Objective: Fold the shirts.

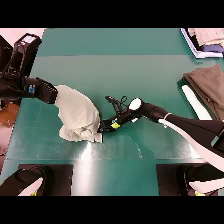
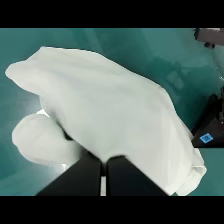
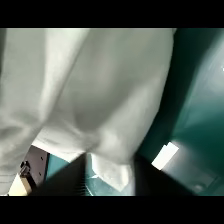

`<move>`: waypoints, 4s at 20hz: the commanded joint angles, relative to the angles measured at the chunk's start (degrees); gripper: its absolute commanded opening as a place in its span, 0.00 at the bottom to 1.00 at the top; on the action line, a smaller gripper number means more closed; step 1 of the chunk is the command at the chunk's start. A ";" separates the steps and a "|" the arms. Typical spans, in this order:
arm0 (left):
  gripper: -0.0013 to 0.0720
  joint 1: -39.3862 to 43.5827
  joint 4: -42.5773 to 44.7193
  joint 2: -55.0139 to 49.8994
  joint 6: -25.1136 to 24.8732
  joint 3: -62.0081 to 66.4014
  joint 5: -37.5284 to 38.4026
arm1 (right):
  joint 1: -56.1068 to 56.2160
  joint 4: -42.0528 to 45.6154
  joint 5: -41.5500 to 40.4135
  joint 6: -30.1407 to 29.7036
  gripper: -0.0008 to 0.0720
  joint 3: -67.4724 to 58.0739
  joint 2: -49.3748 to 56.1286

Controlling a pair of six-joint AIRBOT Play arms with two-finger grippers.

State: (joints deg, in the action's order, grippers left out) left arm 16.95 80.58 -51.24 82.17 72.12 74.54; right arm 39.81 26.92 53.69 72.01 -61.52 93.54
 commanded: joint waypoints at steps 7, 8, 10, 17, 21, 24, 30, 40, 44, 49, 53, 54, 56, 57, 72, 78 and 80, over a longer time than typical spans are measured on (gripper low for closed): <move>0.05 0.02 7.45 0.35 0.37 8.17 0.09 | -8.13 19.39 1.09 8.13 0.03 0.02 -12.00; 0.05 0.02 7.58 0.35 0.35 9.99 0.04 | -10.80 24.55 2.82 10.56 0.03 0.02 -15.72; 0.05 0.02 7.19 0.35 0.37 11.43 -0.11 | -16.28 30.82 6.54 12.90 0.03 0.02 -22.21; 0.05 0.02 6.19 0.09 0.33 11.08 0.44 | -32.68 33.20 7.28 13.03 0.03 0.02 -37.92; 0.05 0.02 4.81 0.13 0.31 11.45 -1.81 | -38.03 33.16 5.97 12.87 0.03 -1.36 -45.35; 0.05 0.02 5.22 0.13 -0.07 15.89 -4.17 | -40.85 33.77 6.05 11.45 0.03 -7.50 -48.46; 0.05 0.02 5.97 0.13 -0.09 28.09 -5.16 | -48.04 36.17 13.09 11.43 0.03 -25.33 -49.27; 0.05 0.02 -2.99 0.00 -0.07 33.14 4.92 | -48.13 35.54 29.68 15.74 0.03 -45.94 -42.62; 0.05 0.02 -2.58 -0.02 -0.11 5.77 -0.28 | -48.02 32.02 43.30 16.70 0.03 -36.59 -34.53; 0.05 0.02 3.98 -8.52 -0.07 -14.60 -12.07 | -43.25 31.56 32.76 13.57 0.03 -15.02 -29.05; 0.16 -0.42 4.76 -17.94 0.31 -9.25 -18.45 | -39.30 31.54 23.74 13.42 0.03 -7.32 -24.65; 0.46 -1.44 4.74 -19.23 0.63 -6.56 -18.34 | -38.66 31.56 22.51 13.42 0.03 -7.06 -23.80; 0.62 -4.79 4.66 -20.13 1.90 -0.59 -16.55 | -38.49 31.56 21.44 13.42 0.03 -7.06 -23.12; 0.62 -6.64 3.98 -20.11 1.92 2.10 -14.64 | -38.56 31.56 20.94 13.42 0.03 -7.08 -23.23; 0.62 -10.27 -21.07 -20.13 -7.43 -22.21 -14.62 | -42.77 31.56 18.91 13.42 0.03 -7.06 -28.26; 0.60 -10.27 -22.91 -20.74 -8.72 -24.85 -16.48 | -42.75 31.52 18.95 13.44 0.03 -7.06 -28.26; 0.59 -10.27 -22.95 -21.00 -8.68 -25.29 -16.92 | -42.77 31.54 19.30 13.44 0.03 -7.06 -28.26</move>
State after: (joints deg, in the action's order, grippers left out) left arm 6.72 58.11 -71.90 73.63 47.88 59.07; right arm -2.94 58.48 72.66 85.41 -68.60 65.32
